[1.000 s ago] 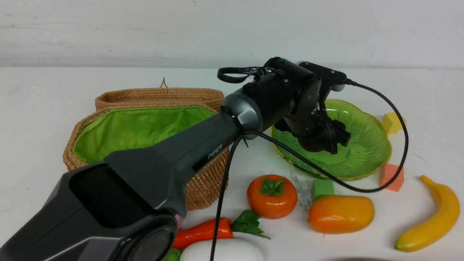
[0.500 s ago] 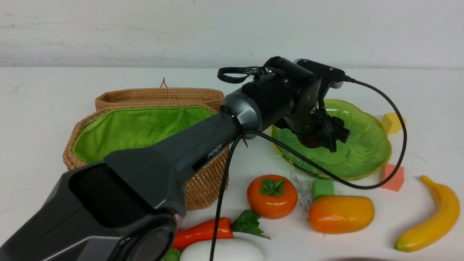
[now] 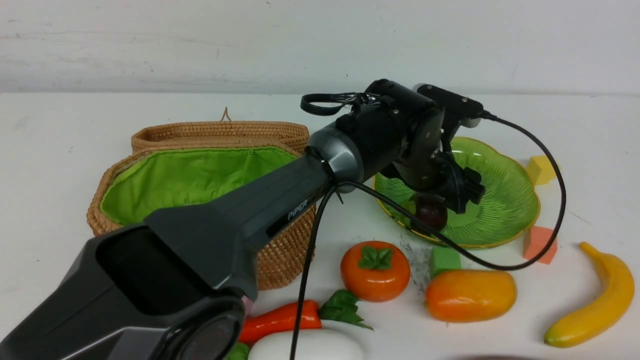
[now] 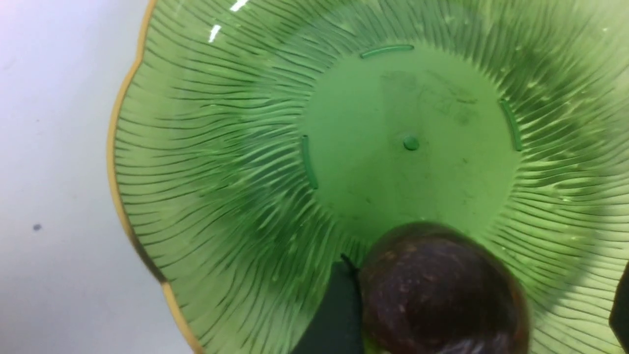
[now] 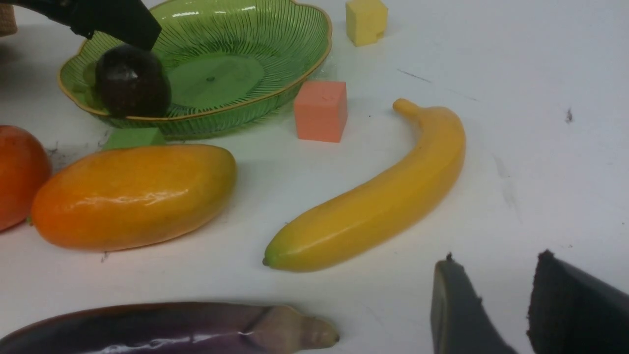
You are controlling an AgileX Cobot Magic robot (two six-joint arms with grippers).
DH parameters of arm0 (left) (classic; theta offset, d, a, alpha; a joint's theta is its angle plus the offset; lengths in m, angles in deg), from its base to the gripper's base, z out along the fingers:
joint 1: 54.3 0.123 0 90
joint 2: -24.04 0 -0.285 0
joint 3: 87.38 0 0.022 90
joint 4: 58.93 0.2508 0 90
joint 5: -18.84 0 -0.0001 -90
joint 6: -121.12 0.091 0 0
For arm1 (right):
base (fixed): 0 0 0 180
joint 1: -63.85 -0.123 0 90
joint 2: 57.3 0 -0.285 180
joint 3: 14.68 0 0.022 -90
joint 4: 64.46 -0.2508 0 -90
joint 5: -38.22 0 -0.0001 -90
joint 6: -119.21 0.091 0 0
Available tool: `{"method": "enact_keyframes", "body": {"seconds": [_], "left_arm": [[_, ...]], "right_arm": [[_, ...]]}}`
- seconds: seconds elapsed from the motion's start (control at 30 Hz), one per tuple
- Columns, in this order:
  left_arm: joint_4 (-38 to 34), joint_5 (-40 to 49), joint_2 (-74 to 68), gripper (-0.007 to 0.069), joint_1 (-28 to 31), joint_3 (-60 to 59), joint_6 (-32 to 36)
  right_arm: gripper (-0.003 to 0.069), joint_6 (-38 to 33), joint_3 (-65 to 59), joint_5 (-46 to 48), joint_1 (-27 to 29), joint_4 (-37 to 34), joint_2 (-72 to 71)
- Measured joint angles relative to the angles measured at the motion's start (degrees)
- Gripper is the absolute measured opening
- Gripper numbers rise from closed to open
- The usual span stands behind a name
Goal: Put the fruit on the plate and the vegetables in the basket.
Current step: Grab a mangosteen with your left arm and put it on the plate on the right, then take a daikon with your left arm and place it on the basket on the left.
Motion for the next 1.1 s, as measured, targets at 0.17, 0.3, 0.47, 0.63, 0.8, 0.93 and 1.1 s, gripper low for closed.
{"method": "enact_keyframes", "body": {"seconds": [0.17,0.3,0.47,0.63,0.8,0.93,1.1], "left_arm": [[0.25,3.26,2.95,0.0615,0.0,0.0,0.69],[0.3,9.5,8.45,0.0523,0.0,0.0,2.62],[0.48,20.61,14.59,0.0378,0.12,0.06,5.6],[-4.04,23.4,23.02,0.0228,3.24,-5.71,5.6],[-6.75,23.54,34.89,0.0197,6.73,-21.25,10.32],[-8.06,21.12,44.19,0.0252,6.01,-40.08,12.63],[-5.57,14.13,45.96,0.0372,2.47,-55.66,14.04]], "right_arm": [[0.0245,0.0,0.0,0.0,0.0,0.0,0.0],[0.0245,0.0,0.0,0.0,0.0,0.0,0.0],[0.0245,0.0,0.0,0.0,0.0,0.0,0.0],[0.0245,0.0,0.0,0.0,0.0,0.0,0.0],[0.0245,0.0,0.0,0.0,0.0,0.0,0.0],[0.0245,0.0,0.0,0.0,0.0,0.0,0.0],[0.0245,0.0,0.0,0.0,0.0,0.0,0.0]]}}
